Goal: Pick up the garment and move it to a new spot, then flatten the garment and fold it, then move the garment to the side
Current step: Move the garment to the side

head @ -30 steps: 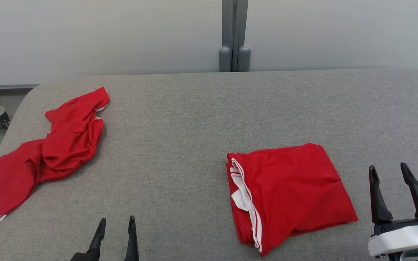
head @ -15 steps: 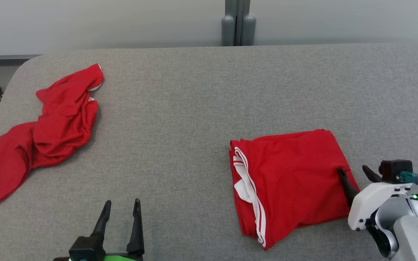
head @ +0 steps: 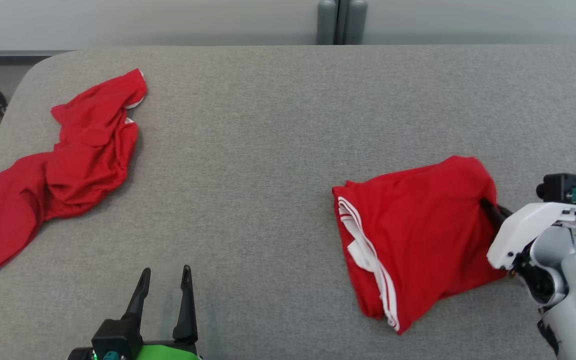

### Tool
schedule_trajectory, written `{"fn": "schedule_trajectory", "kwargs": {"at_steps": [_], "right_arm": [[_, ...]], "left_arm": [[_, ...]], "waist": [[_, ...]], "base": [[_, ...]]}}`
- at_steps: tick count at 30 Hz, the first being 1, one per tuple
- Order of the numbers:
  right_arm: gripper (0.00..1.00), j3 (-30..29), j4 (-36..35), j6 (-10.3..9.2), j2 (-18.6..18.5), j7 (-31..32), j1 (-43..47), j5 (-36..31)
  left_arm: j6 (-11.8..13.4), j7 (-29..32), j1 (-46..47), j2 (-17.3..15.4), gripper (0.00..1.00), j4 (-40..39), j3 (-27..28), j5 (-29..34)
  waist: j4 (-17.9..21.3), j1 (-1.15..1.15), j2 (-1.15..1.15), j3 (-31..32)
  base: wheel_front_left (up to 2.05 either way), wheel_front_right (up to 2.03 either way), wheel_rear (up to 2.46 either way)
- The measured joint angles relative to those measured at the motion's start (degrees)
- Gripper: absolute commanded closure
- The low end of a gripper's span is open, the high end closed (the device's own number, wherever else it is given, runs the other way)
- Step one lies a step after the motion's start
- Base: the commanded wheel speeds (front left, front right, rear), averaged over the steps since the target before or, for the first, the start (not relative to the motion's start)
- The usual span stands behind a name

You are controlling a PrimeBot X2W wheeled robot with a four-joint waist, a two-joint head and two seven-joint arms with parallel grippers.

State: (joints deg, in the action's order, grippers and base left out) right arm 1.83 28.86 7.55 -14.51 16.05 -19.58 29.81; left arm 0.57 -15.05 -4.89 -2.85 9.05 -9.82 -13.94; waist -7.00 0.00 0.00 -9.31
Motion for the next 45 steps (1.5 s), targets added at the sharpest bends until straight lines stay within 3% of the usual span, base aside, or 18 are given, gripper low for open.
{"fn": "schedule_trajectory", "kwargs": {"at_steps": [5, 12, 20, 23, 24, 25, 32, 37, 45], "right_arm": [[1.00, -5.7, 0.4, -0.02, -3.8, -2.4, -4.2, -2.6], [1.00, -15.3, 3.9, -0.02, -8.7, -8.5, -15.0, -10.8], [1.00, -26.8, 11.9, -0.02, -14.9, -13.1, -23.0, -21.2], [1.00, -29.8, 14.6, -0.01, -15.4, -14.2, -25.0, -24.4], [0.75, -30.8, 15.4, -0.01, -15.6, -14.6, -25.5, -26.0], [0.00, -31.5, 15.7, -0.01, -16.2, -15.8, -25.6, -28.3], [0.00, -34.5, 14.2, -0.01, -16.3, -24.7, -26.3, -38.6], [0.00, -31.9, 9.7, -0.01, -13.0, -29.7, -20.0, -38.7], [0.00, -22.7, -7.2, -0.01, -6.3, -31.0, 0.4, -31.9]], "left_arm": [[-0.8, 0.0, 2.3, 0.0, 0.00, -1.1, 0.1, 0.9], [-3.9, 0.0, 9.2, 0.0, 0.00, -2.2, 0.0, 4.2], [-5.9, 0.0, 11.7, 0.0, 0.00, -1.7, -0.9, 6.7], [-6.1, 0.0, 11.7, 0.0, 0.00, -2.0, -0.1, 7.0], [-6.2, 0.0, 11.6, 0.0, 0.00, -2.1, 0.2, 7.1], [-6.2, 0.0, 11.6, 0.0, 0.00, -2.3, 0.6, 7.1], [-6.1, 0.0, 10.4, 0.0, 0.00, -2.5, 1.8, 6.9], [-4.8, 0.0, 8.8, 0.0, 0.00, -1.9, 1.7, 4.9], [-1.7, 0.0, 2.6, 0.0, 0.00, -1.0, 2.0, 2.6]], "waist": [[2.9, 0.00, 0.00, -1.6], [6.1, 0.00, 0.00, -7.8], [7.1, 0.00, 0.00, -15.7], [6.8, 0.00, 0.00, -17.4], [6.6, 0.00, 0.00, -17.9], [6.4, 0.00, 0.00, -18.2], [5.6, 0.00, 0.00, -16.9], [5.7, 0.00, 0.00, -13.4], [5.6, 0.00, 0.00, -4.9]], "base": [[0.00, 0.00, 0.00], [0.00, 0.00, 0.00], [0.00, 0.00, 0.00], [0.00, 0.00, 0.00], [0.00, 0.00, 0.00], [0.00, 0.00, 0.00], [0.00, 0.00, 0.00], [0.00, 0.00, 0.00], [0.00, 0.00, 0.00]]}}
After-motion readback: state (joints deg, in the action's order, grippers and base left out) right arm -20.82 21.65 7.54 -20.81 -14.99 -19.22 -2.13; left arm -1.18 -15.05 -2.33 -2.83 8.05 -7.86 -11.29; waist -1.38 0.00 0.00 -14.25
